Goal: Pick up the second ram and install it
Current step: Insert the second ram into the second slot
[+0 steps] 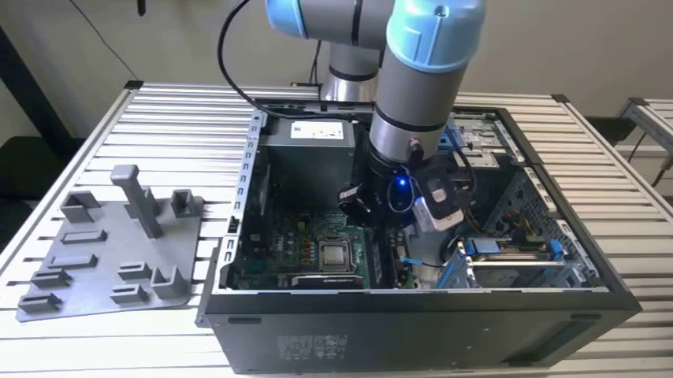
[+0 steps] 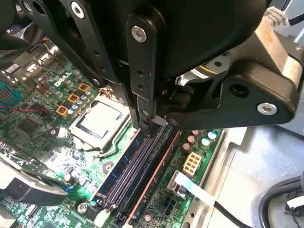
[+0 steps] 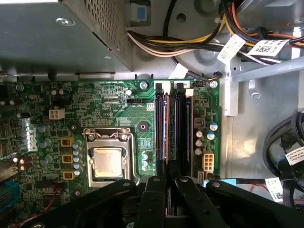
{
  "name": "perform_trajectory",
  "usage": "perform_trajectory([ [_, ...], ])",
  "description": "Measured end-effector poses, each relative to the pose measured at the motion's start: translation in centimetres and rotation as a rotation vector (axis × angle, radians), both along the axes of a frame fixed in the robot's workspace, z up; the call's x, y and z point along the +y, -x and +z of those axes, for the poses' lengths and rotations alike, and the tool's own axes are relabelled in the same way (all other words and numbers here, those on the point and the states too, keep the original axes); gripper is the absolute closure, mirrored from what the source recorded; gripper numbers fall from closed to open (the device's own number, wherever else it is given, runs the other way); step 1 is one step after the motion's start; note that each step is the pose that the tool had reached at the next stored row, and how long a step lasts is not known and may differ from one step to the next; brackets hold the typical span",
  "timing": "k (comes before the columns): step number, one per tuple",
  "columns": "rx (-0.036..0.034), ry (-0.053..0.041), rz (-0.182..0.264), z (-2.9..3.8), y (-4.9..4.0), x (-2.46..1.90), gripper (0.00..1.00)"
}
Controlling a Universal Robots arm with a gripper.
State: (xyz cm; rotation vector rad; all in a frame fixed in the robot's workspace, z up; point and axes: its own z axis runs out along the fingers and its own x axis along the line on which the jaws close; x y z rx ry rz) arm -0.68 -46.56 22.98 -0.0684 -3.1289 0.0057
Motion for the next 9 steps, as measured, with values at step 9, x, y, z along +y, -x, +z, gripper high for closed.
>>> perform_trajectory([
  [9, 0.0001, 0.0002, 0.0, -0.46, -0.04, 0.0, 0.86],
])
